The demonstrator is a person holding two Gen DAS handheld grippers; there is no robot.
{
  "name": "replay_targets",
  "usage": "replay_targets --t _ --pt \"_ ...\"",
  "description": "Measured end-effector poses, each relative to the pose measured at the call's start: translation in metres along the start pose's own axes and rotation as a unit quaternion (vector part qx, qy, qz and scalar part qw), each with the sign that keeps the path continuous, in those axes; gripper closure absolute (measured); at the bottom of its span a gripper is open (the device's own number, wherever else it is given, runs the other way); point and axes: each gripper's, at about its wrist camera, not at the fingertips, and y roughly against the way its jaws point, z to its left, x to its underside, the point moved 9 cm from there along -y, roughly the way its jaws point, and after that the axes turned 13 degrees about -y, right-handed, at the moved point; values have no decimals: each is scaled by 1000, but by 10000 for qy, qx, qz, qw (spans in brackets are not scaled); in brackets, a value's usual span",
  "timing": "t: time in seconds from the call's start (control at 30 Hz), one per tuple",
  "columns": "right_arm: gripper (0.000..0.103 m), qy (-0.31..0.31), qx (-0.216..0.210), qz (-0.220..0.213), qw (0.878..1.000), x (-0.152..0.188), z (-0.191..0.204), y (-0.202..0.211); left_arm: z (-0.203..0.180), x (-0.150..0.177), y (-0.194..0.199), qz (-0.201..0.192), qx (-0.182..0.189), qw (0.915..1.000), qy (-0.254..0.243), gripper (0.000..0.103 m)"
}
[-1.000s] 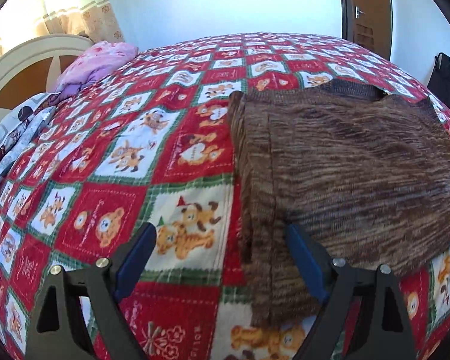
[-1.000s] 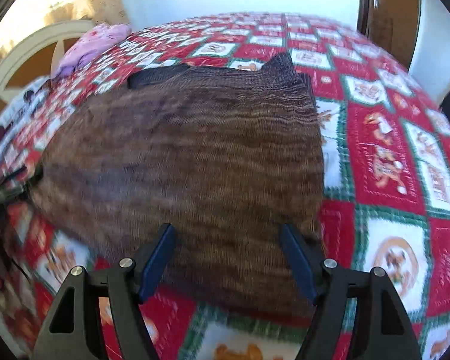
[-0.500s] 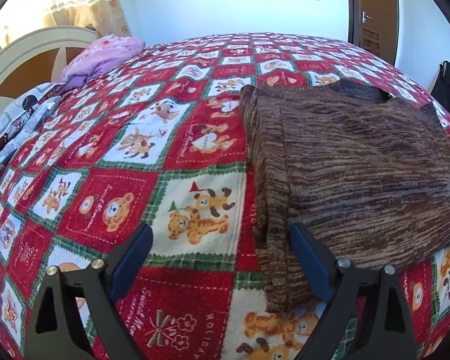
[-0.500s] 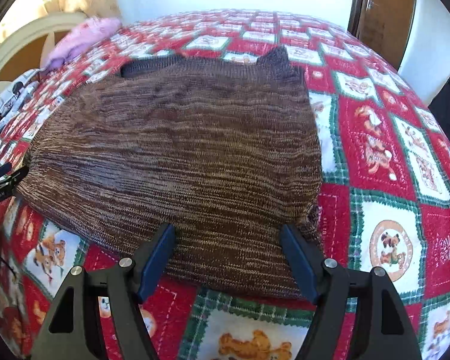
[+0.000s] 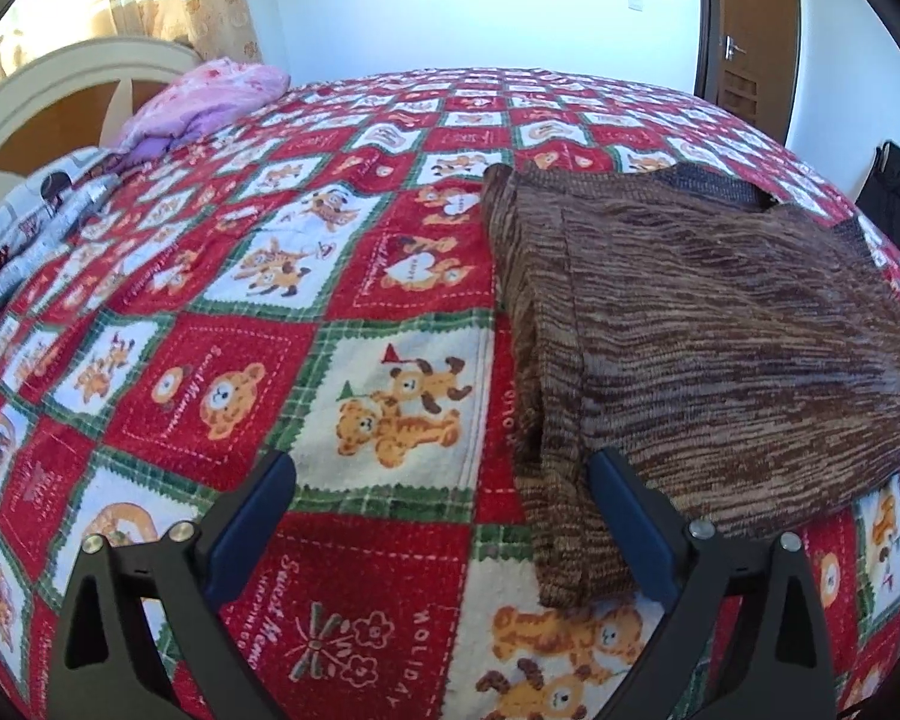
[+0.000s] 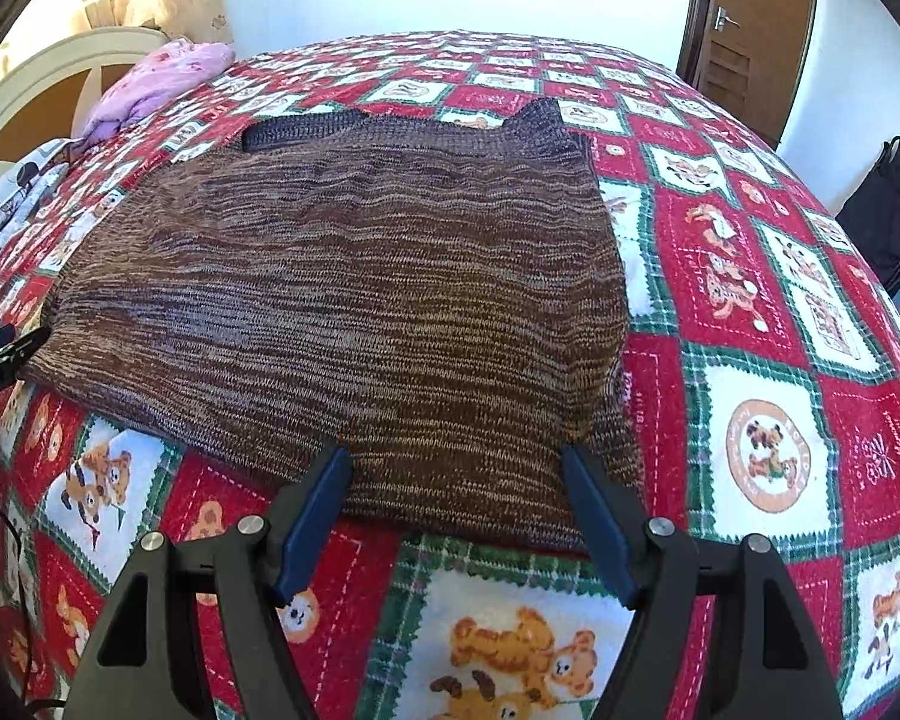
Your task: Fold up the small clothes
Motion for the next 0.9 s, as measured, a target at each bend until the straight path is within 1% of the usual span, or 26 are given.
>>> replay_targets --t 0.17,0.23,0.37,0.5,0.57,0.7,0.8,0.9 --pt "29 48 88 27 9999 1 0 1 0 1 0 13 132 9999 40 2" --pt "29 41 180 -13 9998 -1 2 6 -1 1 4 -45 163 9999 6 3" --pt "29 154 28 -201 9997 1 21 19 0 8 13 -103 284 9995 -63 3" --pt "29 559 -266 -490 9969 -2 56 32 11 11 19 -128 433 9990 20 3" --pt "29 818 -330 -677 9938 -5 78 37 22 10 23 -177 350 9992 71 3" --pt "29 1413 -615 -714 9855 -3 132 36 48 5 28 -241 270 9991 221 3" --pt "29 1878 -769 -852 9755 -1 172 35 69 4 30 -258 251 9985 407 3" --pt "29 2279 -844 -969 9652 3 210 34 80 1 30 -309 472 9970 534 3"
